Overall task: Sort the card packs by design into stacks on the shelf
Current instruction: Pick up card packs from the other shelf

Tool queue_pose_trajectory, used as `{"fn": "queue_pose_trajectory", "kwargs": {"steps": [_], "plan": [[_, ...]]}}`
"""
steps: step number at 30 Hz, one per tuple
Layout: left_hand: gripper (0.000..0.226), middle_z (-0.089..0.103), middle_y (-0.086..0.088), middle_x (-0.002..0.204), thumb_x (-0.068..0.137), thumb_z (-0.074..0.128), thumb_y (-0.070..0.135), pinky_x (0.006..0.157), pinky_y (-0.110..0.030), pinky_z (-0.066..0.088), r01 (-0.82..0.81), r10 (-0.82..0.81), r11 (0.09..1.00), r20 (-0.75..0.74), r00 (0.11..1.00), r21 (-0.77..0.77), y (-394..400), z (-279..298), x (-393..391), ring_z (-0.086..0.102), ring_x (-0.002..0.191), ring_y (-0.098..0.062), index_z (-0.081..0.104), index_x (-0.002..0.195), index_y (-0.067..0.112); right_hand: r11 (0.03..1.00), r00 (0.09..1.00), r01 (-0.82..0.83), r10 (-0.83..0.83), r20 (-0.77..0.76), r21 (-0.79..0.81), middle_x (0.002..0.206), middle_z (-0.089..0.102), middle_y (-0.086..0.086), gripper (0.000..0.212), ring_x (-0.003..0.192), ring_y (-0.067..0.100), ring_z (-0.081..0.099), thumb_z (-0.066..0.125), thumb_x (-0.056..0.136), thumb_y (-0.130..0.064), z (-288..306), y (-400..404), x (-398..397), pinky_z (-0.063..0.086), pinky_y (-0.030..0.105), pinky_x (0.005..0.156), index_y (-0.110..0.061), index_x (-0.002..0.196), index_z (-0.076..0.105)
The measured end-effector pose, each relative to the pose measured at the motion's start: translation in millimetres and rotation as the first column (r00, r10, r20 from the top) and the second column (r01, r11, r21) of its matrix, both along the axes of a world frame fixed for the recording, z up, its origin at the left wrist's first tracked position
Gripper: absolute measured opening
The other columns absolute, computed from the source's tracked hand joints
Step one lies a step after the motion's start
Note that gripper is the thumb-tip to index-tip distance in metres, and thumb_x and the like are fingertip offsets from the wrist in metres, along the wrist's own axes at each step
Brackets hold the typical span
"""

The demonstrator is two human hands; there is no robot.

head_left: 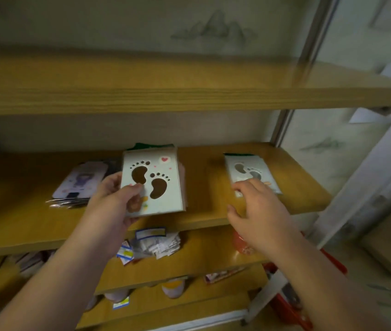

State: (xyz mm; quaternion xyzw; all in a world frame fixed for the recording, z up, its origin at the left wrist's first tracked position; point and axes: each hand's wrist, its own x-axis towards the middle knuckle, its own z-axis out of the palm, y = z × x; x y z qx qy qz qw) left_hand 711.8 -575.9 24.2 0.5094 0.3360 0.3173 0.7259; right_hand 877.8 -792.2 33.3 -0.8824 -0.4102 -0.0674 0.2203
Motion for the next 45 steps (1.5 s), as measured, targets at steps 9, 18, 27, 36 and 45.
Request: {"fn": "queue_pose_trajectory", "kwargs": {"steps": [9,18,27,36,45], "plan": [[0.032,0.073,-0.007,0.103,0.086,0.073,0.007,0.052,-0.028,0.056,0.157,-0.145,0.981,-0.109,0.983,0.113,-72,1,150,0.076,0.070,-0.015,0.057,0.110,0.021,0.999,0.998,0.054,-0.054,-0.035,-0.009,0.134,0.052,-0.010,0.052,0.124,0.010,0.046,0.060,0.092,-0.045,-1,-87,58,0.045,0.030,0.097,-0.028,0.140,0.049],[0.032,0.067,-0.010,0.123,0.098,0.057,0.028,0.097,-0.046,0.051,0.279,0.039,0.789,-0.498,0.866,0.547,-104,-7,229,0.062,0.111,-0.031,0.059,0.127,0.014,0.998,0.997,0.047,-0.045,-0.070,0.033,0.124,0.051,-0.018,0.050,0.114,0.002,0.044,0.058,0.090,-0.052,-18,-122,74,0.042,0.026,0.096,-0.034,0.137,0.049],[0.057,0.038,-0.012,0.157,0.103,0.042,0.040,0.113,-0.043,0.026,0.451,0.200,0.609,-0.677,0.708,0.652,-102,-12,196,0.031,0.142,-0.037,0.035,0.152,0.012,0.997,0.989,-0.023,0.033,-0.146,0.068,0.133,0.046,-0.018,0.052,0.122,0.002,0.042,0.059,0.091,-0.053,-21,-108,72,0.045,0.025,0.094,-0.037,0.139,0.044],[0.043,0.052,-0.006,0.148,0.098,0.057,0.022,0.116,-0.036,0.028,0.358,0.281,0.403,-0.486,0.827,0.842,-74,-12,92,0.041,0.138,-0.022,0.057,0.139,0.010,0.989,0.983,-0.121,0.131,-0.126,0.082,0.136,0.048,-0.013,0.052,0.127,0.010,0.045,0.056,0.092,-0.052,-31,-46,51,0.044,0.028,0.097,-0.033,0.139,0.045],[0.038,0.056,-0.002,0.142,0.097,0.061,0.024,0.110,-0.034,0.033,0.329,0.449,0.330,-0.454,0.770,0.885,-34,-14,-38,0.043,0.135,-0.019,0.062,0.133,0.014,0.952,0.950,-0.293,0.301,-0.083,0.091,0.128,0.049,-0.011,0.047,0.120,0.011,0.046,0.057,0.092,-0.047,-23,27,-25,0.041,0.026,0.094,-0.028,0.135,0.050]]}}
